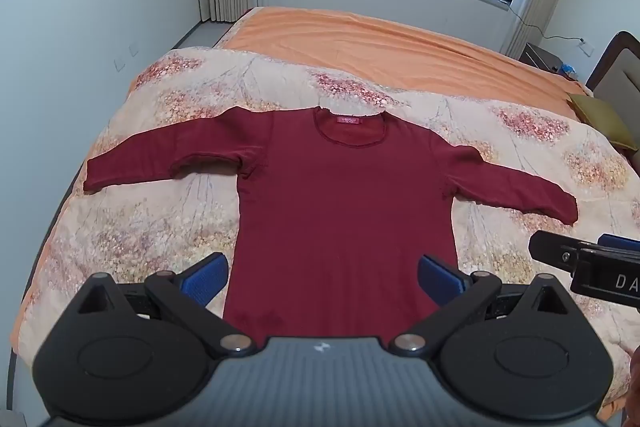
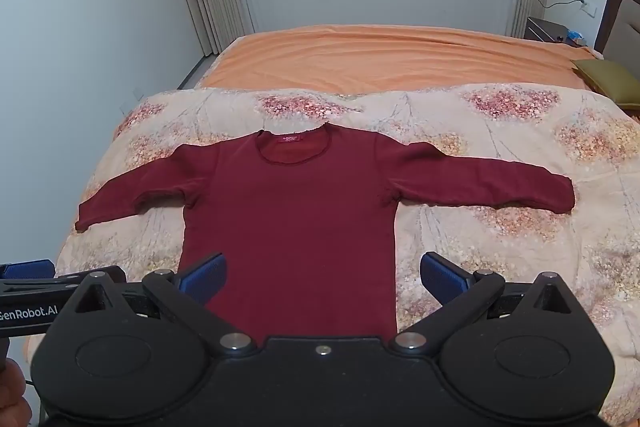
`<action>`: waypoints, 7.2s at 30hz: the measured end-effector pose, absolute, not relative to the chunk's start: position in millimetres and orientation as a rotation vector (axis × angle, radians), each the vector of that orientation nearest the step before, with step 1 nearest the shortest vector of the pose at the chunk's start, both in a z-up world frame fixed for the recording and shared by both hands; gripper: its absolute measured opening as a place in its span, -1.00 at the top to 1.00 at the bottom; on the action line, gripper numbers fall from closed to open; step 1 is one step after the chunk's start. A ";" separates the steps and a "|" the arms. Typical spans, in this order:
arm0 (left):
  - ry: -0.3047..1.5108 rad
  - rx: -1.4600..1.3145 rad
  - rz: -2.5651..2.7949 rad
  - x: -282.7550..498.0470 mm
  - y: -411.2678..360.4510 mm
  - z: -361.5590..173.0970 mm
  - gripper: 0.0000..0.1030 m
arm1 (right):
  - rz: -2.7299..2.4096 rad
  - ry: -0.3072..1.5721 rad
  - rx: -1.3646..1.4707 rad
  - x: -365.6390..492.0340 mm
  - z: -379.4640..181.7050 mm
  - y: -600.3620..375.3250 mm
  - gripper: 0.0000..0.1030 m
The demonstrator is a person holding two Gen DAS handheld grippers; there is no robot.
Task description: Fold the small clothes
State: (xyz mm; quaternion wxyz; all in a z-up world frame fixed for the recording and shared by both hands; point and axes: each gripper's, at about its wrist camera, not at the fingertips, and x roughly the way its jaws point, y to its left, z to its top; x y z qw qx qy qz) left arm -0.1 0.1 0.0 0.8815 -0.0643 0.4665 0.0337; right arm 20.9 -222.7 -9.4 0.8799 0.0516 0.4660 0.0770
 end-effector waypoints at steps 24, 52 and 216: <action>0.961 -0.127 0.074 -0.3 -3.7 -5.5 -0.99 | 0.159 0.975 0.106 21.6 -10.5 -221.9 -0.99; 0.979 -0.112 0.064 1.5 -6.9 -9.3 -0.99 | 0.147 0.980 0.100 23.3 -12.3 -217.7 -0.99; 1.106 -0.498 -0.292 328.1 -150.6 -323.0 0.46 | 0.363 0.903 0.530 115.7 -278.7 -447.7 -0.08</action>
